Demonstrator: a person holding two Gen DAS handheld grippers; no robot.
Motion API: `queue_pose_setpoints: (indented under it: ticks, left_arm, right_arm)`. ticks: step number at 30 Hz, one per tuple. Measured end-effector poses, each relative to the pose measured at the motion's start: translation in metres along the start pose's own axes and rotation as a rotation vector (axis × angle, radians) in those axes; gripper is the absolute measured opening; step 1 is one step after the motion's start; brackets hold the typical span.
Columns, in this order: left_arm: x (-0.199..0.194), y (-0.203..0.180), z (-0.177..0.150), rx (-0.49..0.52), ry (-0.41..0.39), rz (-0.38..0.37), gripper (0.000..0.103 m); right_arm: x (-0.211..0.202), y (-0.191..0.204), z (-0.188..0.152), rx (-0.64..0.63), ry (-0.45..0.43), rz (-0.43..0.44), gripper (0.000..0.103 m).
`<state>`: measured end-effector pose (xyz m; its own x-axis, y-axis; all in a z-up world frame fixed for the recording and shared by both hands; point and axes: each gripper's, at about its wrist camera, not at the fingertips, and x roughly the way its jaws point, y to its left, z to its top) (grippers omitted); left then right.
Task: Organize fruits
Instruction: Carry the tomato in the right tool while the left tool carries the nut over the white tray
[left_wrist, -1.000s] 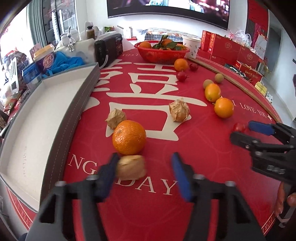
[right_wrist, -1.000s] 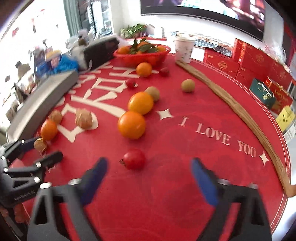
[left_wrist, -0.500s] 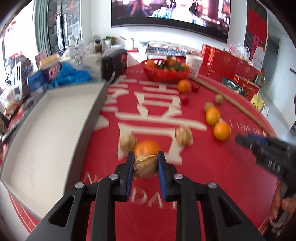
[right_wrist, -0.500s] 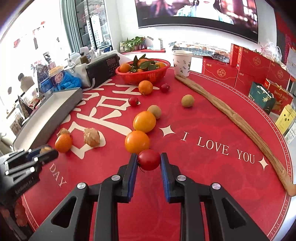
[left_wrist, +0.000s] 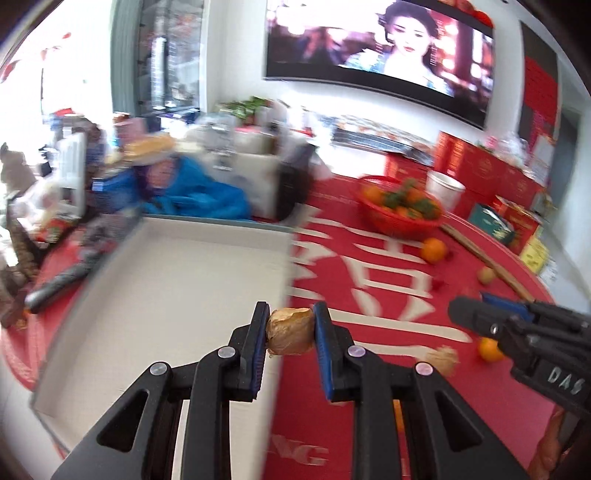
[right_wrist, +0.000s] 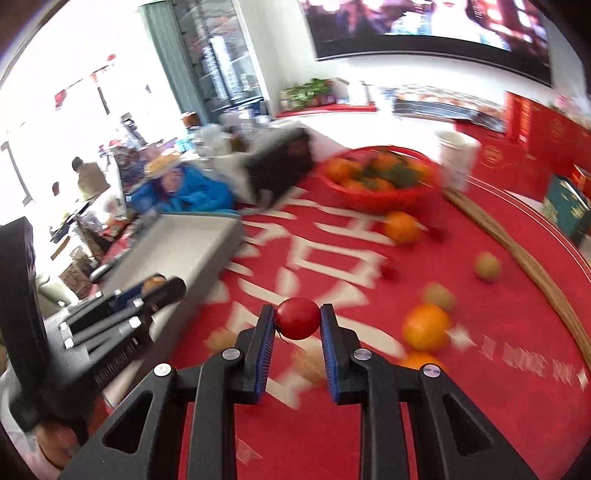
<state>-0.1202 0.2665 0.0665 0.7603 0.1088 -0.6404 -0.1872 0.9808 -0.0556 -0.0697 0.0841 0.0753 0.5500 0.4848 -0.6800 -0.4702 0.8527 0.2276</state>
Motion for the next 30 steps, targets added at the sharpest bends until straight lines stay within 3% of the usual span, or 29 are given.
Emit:
queue_pose_setpoints:
  ticks: [3, 10, 17, 30]
  left_arm:
    - [0.001, 0.026, 0.0, -0.032, -0.012, 0.089, 0.026]
    - [0.018, 0.066, -0.007, -0.101, 0.062, 0.137, 0.026]
    - [0.018, 0.073, -0.011, -0.111, 0.074, 0.153, 0.026]
    - [0.023, 0.079, -0.014, -0.136, 0.09, 0.186, 0.026]
  right_arm:
    - [0.018, 0.034, 0.018, -0.037, 0.012, 0.063, 0.025]
    - [0.05, 0.09, 0.028, -0.13, 0.041, 0.153, 0.026]
    - [0.065, 0.1, 0.018, -0.139, 0.094, 0.181, 0.026]
    - [0.068, 0.113, 0.009, -0.178, 0.113, 0.21, 0.026]
